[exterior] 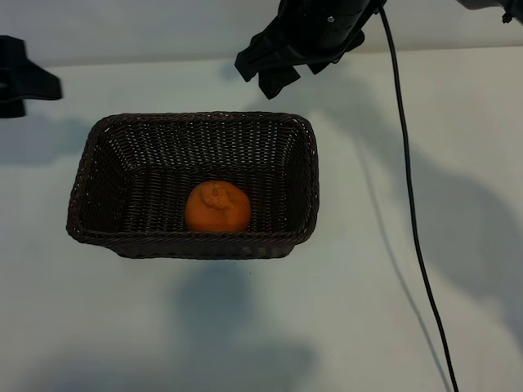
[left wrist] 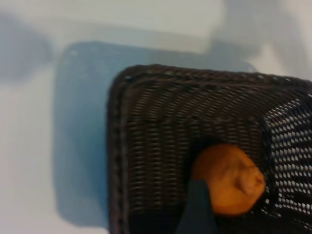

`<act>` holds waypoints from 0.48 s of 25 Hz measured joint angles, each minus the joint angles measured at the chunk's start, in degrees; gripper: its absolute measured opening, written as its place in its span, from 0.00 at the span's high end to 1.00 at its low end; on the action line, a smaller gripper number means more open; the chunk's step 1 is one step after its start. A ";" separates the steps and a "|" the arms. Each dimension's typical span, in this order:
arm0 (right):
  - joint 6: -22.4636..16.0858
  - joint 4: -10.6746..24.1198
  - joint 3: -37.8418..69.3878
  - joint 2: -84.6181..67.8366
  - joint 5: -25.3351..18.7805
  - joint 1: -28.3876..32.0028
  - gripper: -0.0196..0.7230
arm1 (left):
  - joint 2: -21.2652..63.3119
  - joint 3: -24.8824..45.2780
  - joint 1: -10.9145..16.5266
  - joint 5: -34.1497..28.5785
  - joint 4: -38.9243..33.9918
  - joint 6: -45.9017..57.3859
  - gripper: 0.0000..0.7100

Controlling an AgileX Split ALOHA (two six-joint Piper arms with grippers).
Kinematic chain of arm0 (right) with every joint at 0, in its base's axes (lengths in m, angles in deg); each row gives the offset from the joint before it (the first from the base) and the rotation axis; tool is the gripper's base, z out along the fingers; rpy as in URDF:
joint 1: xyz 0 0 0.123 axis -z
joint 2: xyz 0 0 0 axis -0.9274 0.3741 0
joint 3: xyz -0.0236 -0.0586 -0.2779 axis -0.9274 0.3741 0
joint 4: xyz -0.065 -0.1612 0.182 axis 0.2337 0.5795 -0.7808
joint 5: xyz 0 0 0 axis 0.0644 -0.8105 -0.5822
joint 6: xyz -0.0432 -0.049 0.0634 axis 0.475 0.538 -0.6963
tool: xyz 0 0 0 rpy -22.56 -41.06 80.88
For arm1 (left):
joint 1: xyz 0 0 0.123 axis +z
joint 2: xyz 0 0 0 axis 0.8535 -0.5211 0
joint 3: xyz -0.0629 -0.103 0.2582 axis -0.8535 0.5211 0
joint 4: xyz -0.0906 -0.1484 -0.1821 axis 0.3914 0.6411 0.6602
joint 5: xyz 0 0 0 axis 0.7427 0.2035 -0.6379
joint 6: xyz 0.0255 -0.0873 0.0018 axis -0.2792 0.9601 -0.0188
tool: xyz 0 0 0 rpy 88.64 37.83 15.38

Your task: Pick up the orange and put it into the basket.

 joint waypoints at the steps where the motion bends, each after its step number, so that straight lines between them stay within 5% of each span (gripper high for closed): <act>1: 0.21 -0.05 0.00 0.00 0.00 0.00 0.17 | -0.45 0.00 -0.90 0.12 0.17 -0.05 0.17; 6: 0.34 -0.31 0.00 0.00 0.00 0.00 0.17 | -2.21 0.00 -4.09 0.80 0.53 -0.17 0.17; 12: 0.64 -0.36 0.00 0.39 0.00 0.00 0.17 | -2.32 0.00 -4.45 0.84 0.53 -0.17 0.17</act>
